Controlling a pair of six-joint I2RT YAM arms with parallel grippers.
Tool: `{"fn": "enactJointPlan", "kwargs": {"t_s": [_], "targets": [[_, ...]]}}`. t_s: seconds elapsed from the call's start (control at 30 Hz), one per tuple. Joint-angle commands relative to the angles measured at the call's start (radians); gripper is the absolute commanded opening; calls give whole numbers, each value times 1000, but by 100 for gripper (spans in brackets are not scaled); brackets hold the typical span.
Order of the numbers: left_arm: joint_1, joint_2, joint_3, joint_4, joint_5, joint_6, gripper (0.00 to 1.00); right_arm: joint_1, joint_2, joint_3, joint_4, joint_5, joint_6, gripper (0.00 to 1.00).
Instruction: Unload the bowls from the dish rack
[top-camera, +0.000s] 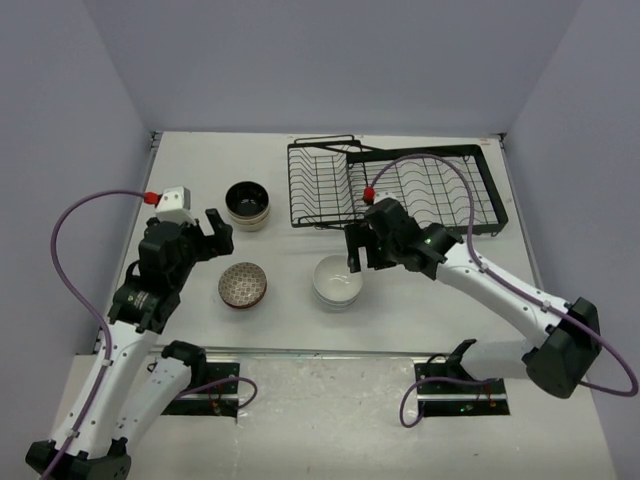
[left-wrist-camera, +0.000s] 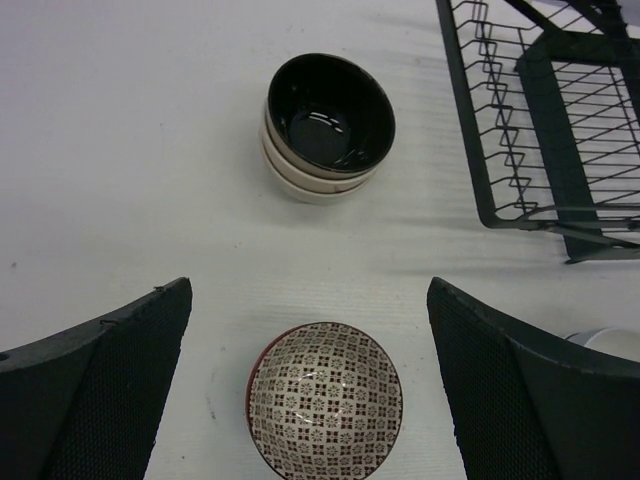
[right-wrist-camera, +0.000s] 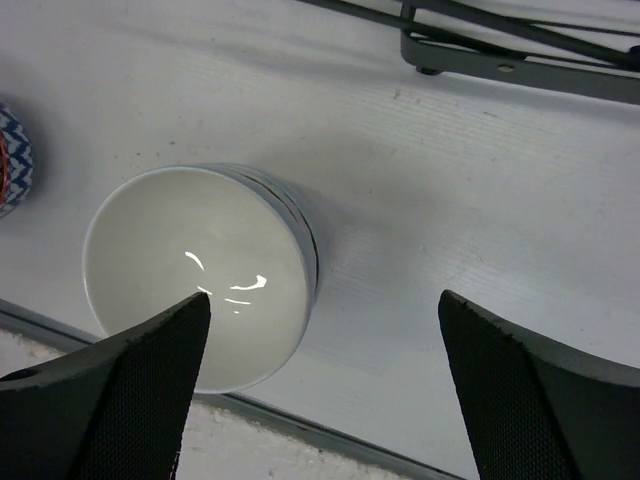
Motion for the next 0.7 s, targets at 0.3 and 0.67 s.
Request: {"fn": "enactJointPlan", "kwargs": {"t_s": [0.3,0.67], "targets": [[-6,78,263,-357,-420,-128,100,-73,-426,120,-173,483,-1,99],[-7,-48,303,-431,-571,-95,100,-71,-825,-55,-252,608,-38,99]]}}
